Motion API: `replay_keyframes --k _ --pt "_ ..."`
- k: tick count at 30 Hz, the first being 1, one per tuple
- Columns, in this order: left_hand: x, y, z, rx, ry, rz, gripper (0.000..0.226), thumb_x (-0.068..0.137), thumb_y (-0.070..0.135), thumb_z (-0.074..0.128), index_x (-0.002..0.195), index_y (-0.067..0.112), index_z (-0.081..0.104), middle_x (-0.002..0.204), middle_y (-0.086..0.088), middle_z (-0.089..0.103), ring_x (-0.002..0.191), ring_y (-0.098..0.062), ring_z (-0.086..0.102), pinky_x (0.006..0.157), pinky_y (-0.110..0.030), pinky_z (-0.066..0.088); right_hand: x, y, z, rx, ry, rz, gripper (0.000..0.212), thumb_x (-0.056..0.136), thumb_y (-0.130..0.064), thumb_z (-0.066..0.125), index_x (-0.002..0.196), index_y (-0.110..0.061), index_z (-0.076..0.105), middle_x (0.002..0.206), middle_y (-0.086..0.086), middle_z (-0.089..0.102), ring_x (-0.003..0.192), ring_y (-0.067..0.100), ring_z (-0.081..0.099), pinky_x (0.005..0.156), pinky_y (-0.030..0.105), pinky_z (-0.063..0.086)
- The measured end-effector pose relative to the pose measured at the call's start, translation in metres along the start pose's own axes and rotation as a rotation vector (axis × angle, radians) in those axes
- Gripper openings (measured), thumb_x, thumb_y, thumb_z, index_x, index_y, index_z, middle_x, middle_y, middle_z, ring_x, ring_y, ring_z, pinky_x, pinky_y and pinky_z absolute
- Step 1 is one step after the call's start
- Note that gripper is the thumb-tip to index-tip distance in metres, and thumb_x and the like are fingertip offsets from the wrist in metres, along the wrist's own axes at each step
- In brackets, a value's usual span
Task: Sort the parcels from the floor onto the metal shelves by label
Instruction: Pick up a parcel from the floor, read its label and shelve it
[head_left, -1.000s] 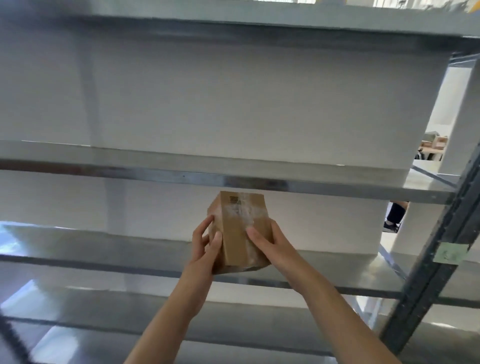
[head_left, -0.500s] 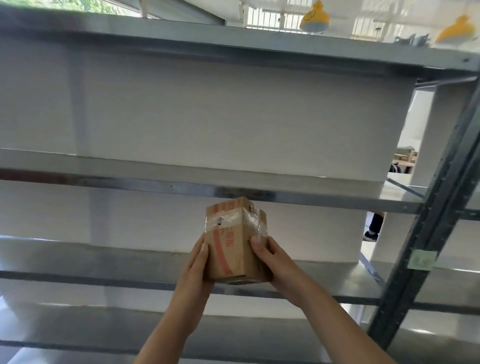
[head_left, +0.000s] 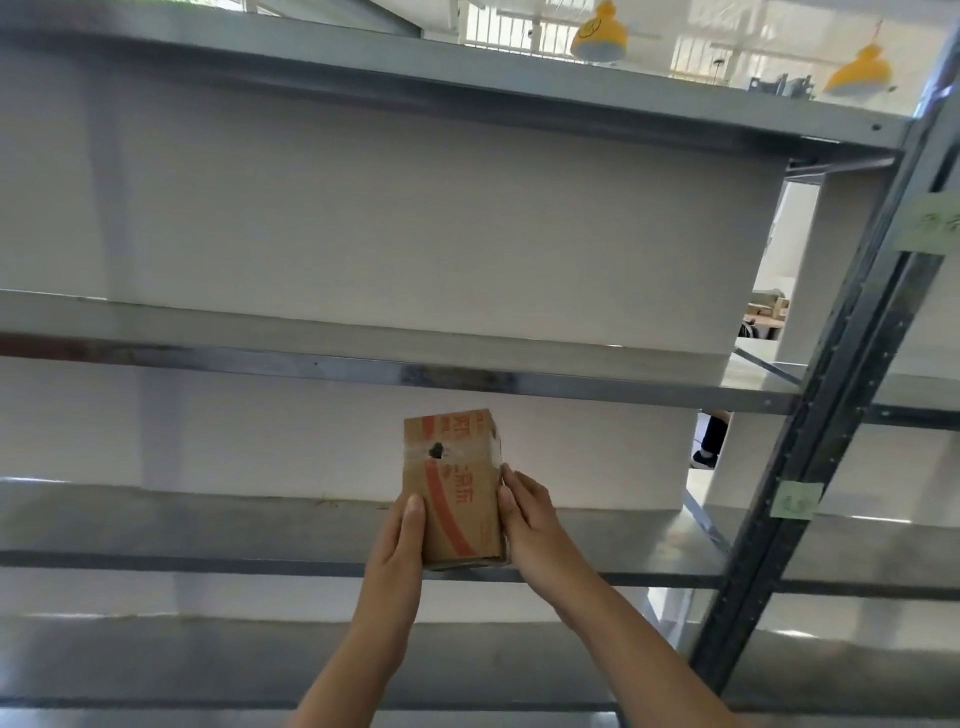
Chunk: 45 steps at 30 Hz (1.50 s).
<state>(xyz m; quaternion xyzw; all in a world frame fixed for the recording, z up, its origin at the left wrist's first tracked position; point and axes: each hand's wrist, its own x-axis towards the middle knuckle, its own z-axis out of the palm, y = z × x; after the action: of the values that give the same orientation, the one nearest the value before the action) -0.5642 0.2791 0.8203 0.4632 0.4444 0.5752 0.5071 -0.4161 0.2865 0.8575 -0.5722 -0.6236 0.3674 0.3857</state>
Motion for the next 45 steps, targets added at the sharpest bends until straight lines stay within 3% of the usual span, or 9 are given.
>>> replay_keyframes --k 3,6,11,17,22,32,36,39,45 --pt "-0.005 -0.001 0.000 0.079 0.019 0.044 0.040 0.107 0.044 0.033 0.138 0.032 0.054 0.123 0.012 0.067 0.111 0.003 0.060 0.076 -0.008 0.049 -0.006 -0.002 0.006 0.079 -0.014 0.079 0.036 0.104 -0.057 0.019 0.127 -0.053 0.047 0.124 -0.022 0.056 0.117 0.002 0.053 0.092 0.013 0.043" --pt "-0.009 -0.008 0.003 0.111 0.026 0.089 0.045 0.106 0.039 0.037 0.149 0.028 0.045 0.135 0.008 0.062 0.122 -0.003 0.059 0.081 -0.007 0.051 -0.003 0.001 0.013 0.153 0.016 0.127 0.037 0.099 -0.066 0.016 0.107 -0.057 0.050 0.111 -0.022 0.060 0.107 0.002 0.058 0.105 0.031 0.047" --pt "-0.010 -0.014 -0.003 0.017 0.063 0.013 0.041 0.108 0.036 0.039 0.148 0.029 0.046 0.139 0.003 0.059 0.127 -0.014 0.054 0.086 -0.016 0.045 -0.003 0.005 0.015 0.234 -0.039 0.159 0.055 0.097 -0.067 0.019 0.136 -0.043 0.051 0.130 -0.012 0.062 0.120 0.008 0.058 0.109 0.036 0.045" --pt "-0.001 -0.007 -0.011 -0.025 0.136 -0.064 0.047 0.105 0.059 0.026 0.117 0.029 0.061 0.118 -0.002 0.068 0.114 -0.020 0.063 0.097 -0.042 0.052 -0.005 -0.003 0.004 0.174 -0.107 0.125 0.036 0.104 -0.054 0.026 0.137 -0.049 0.041 0.120 -0.024 0.057 0.118 0.005 0.050 0.103 0.027 0.040" --pt "-0.002 0.001 -0.003 -0.091 0.176 -0.021 0.045 0.104 0.060 0.022 0.114 0.025 0.049 0.117 -0.007 0.061 0.115 -0.025 0.060 0.105 -0.056 0.049 -0.010 -0.012 -0.003 0.130 -0.109 0.042 0.055 0.104 -0.050 0.037 0.157 -0.039 0.027 0.149 -0.012 0.049 0.125 0.005 0.046 0.100 0.025 0.040" --pt "0.001 0.004 0.003 -0.001 -0.069 0.140 0.061 0.097 0.063 0.017 0.149 0.041 0.039 0.136 0.007 0.061 0.127 -0.014 0.058 0.088 -0.026 0.049 -0.012 -0.018 -0.032 0.206 -0.027 0.048 0.053 0.094 -0.065 0.031 0.137 -0.043 0.052 0.146 -0.010 0.055 0.137 0.018 0.051 0.117 0.048 0.039" --pt "0.002 0.004 0.007 0.068 -0.161 0.170 0.053 0.104 0.061 0.018 0.154 0.050 0.029 0.150 0.012 0.052 0.137 -0.011 0.050 0.109 -0.039 0.046 -0.013 -0.018 -0.035 0.262 0.065 0.054 0.042 0.105 -0.050 0.030 0.131 -0.028 0.055 0.134 -0.006 0.061 0.124 0.018 0.058 0.107 0.037 0.049" --pt "0.000 0.006 0.011 0.065 -0.195 0.148 0.057 0.098 0.059 0.024 0.155 0.054 0.023 0.159 0.015 0.040 0.144 -0.008 0.040 0.109 -0.029 0.037 -0.010 -0.016 -0.035 0.274 0.122 0.041 0.030 0.108 -0.041 0.032 0.118 -0.024 0.056 0.120 -0.004 0.065 0.113 0.011 0.062 0.095 0.027 0.052" --pt "0.005 -0.001 0.003 0.051 -0.223 0.133 0.048 0.109 0.035 0.033 0.153 0.055 0.032 0.156 0.022 0.044 0.147 -0.005 0.036 0.124 -0.042 0.025 -0.009 -0.017 -0.037 0.216 0.159 -0.044 0.036 0.105 -0.047 0.032 0.131 -0.033 0.054 0.129 -0.007 0.061 0.120 0.010 0.057 0.101 0.031 0.050"
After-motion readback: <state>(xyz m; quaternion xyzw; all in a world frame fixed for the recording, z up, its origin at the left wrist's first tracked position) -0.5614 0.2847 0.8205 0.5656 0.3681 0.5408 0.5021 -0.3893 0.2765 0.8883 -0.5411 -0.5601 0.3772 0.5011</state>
